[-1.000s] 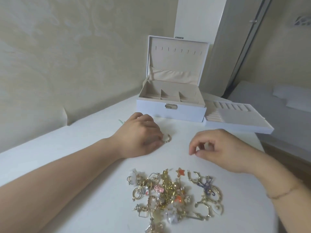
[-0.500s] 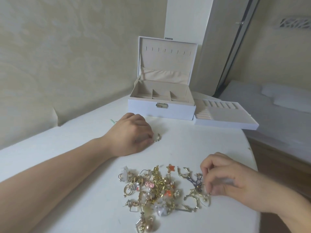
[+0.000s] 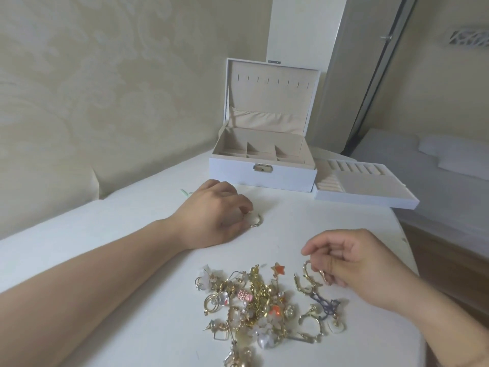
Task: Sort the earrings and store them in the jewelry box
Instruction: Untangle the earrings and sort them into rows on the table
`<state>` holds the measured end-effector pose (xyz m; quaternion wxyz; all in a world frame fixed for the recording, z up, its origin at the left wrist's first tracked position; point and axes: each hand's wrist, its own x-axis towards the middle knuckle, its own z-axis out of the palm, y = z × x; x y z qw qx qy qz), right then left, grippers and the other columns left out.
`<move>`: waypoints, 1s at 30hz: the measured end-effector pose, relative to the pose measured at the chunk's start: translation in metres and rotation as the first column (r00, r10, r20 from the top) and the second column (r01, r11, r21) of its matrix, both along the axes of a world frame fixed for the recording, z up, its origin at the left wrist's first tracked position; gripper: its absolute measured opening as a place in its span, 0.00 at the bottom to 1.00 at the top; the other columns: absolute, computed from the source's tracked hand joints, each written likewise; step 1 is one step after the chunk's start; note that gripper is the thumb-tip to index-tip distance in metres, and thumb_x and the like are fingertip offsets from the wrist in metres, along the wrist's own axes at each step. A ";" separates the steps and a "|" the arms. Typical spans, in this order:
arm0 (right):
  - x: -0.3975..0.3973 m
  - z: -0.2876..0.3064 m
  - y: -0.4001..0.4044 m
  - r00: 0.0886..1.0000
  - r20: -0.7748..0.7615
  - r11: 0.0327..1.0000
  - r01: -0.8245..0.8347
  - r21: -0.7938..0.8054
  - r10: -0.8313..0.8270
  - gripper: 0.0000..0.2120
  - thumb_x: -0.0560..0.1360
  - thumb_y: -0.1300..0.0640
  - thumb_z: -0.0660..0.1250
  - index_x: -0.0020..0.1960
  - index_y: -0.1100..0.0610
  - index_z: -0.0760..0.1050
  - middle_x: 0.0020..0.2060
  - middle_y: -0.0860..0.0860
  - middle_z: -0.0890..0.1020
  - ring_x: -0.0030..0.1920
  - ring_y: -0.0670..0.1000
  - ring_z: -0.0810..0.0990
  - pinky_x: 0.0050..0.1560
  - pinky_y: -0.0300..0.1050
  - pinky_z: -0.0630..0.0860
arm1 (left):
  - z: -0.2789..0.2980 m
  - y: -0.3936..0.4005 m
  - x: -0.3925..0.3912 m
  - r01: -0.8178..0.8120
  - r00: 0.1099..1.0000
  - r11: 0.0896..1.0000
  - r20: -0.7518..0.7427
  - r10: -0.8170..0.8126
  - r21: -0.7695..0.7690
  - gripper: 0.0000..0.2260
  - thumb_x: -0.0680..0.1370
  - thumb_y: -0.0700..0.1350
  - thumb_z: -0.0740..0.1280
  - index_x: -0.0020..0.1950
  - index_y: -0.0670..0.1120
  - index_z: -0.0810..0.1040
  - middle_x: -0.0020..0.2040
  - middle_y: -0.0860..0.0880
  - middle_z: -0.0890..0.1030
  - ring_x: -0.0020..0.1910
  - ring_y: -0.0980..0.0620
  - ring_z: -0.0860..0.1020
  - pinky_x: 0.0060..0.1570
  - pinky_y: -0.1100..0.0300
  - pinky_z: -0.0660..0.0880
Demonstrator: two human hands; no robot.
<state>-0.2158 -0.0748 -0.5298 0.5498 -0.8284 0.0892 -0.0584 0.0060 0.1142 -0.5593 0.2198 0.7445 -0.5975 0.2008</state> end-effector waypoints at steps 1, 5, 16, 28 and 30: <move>0.006 0.002 0.003 1.000 0.018 1.000 0.026 -0.017 -0.026 0.09 0.73 0.69 0.70 0.41 0.56 0.83 0.28 0.51 0.80 0.26 0.48 0.76 0.27 0.38 0.70 | 0.000 0.000 0.000 -0.006 1.000 1.000 -0.011 0.006 0.007 0.16 0.75 0.60 0.63 0.54 0.50 0.80 0.45 0.59 0.82 0.49 0.52 0.78 0.56 0.51 0.73; 0.051 0.001 0.005 0.975 0.124 0.969 0.202 -0.142 -0.185 0.09 0.74 0.66 0.69 0.39 0.55 0.82 0.30 0.54 0.82 0.27 0.47 0.77 0.29 0.40 0.71 | -0.003 -0.001 0.003 -0.053 0.998 0.999 -0.026 0.053 -0.013 0.19 0.74 0.62 0.63 0.57 0.51 0.76 0.45 0.61 0.83 0.50 0.55 0.77 0.59 0.59 0.67; 0.134 -0.011 0.025 0.957 0.179 0.900 0.276 -0.337 -0.227 0.09 0.72 0.62 0.70 0.36 0.52 0.82 0.26 0.45 0.81 0.27 0.44 0.79 0.31 0.35 0.74 | -0.004 -0.002 0.005 -0.061 0.992 0.997 -0.117 0.054 -0.054 0.25 0.73 0.63 0.64 0.65 0.50 0.74 0.45 0.59 0.83 0.51 0.54 0.78 0.60 0.59 0.66; 0.122 -0.015 -0.002 0.993 0.108 0.872 0.003 -0.489 0.057 0.11 0.77 0.65 0.66 0.55 0.57 0.82 0.48 0.51 0.82 0.48 0.49 0.81 0.52 0.43 0.76 | -0.006 -0.001 0.009 -0.086 0.996 0.996 0.012 0.086 -0.008 0.13 0.75 0.60 0.63 0.51 0.58 0.83 0.45 0.60 0.83 0.50 0.54 0.77 0.55 0.56 0.66; 0.116 -0.014 -0.005 0.995 0.093 0.911 0.000 -0.412 0.043 0.12 0.77 0.65 0.66 0.57 0.54 0.81 0.43 0.48 0.82 0.35 0.40 0.78 0.39 0.30 0.72 | -0.007 -0.001 0.009 -0.082 0.996 0.996 0.043 0.081 0.023 0.11 0.76 0.59 0.63 0.50 0.59 0.83 0.47 0.62 0.83 0.51 0.53 0.76 0.53 0.56 0.64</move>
